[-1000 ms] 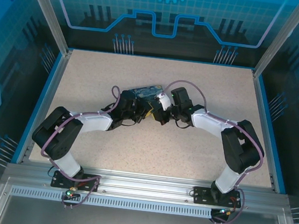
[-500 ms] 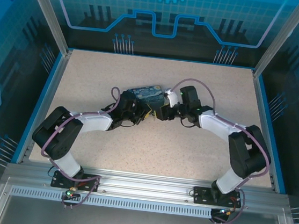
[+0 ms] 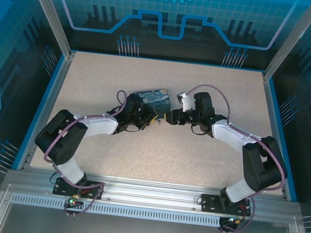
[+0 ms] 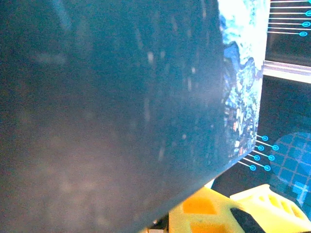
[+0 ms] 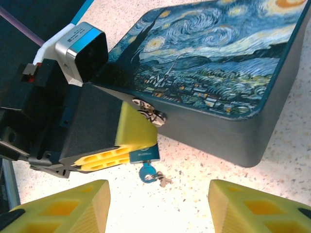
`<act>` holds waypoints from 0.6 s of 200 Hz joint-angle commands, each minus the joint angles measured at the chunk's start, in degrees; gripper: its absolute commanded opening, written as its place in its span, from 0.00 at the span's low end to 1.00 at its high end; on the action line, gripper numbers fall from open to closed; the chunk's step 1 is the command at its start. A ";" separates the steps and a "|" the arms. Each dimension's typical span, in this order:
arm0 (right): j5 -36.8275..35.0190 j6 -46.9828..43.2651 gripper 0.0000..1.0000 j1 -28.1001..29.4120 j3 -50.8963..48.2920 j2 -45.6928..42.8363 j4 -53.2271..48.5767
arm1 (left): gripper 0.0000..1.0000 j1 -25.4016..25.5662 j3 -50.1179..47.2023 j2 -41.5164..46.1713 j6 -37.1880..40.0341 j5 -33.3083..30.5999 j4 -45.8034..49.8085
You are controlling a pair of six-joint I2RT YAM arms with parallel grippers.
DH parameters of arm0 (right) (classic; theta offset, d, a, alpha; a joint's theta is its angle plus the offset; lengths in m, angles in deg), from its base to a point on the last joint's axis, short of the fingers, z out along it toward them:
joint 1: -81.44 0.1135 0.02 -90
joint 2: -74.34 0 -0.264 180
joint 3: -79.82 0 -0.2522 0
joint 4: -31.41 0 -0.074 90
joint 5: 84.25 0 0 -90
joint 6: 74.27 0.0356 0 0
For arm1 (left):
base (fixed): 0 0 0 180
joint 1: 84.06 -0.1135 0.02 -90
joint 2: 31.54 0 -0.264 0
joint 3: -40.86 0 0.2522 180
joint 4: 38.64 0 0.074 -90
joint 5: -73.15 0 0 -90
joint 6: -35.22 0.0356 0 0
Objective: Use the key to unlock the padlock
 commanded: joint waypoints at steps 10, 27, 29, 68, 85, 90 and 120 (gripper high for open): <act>-2.17 4.29 0.58 2.24 -2.33 -2.19 3.01 | 0.19 -0.34 1.80 -1.91 0.65 1.38 2.77; -3.11 5.09 0.60 2.75 -2.64 -2.28 3.03 | 0.37 -0.15 1.53 -2.27 0.83 1.55 3.33; -3.20 5.26 0.60 2.74 -2.73 -2.28 3.07 | 0.40 -0.13 1.46 -2.29 0.81 1.56 3.42; -3.52 7.42 0.62 2.77 -3.16 -2.28 4.45 | 0.65 0.02 1.79 0.21 3.18 0.84 6.93; -3.52 7.93 0.64 2.84 -2.73 -2.11 4.58 | 0.70 0.05 1.73 2.09 4.32 0.49 8.93; -3.52 8.04 0.65 2.93 -2.65 -2.04 4.61 | 0.71 0.03 1.59 2.72 4.77 0.29 9.39; -4.04 8.35 0.65 3.08 -2.19 -1.50 4.09 | 0.75 -0.04 1.34 6.88 7.61 -1.72 12.88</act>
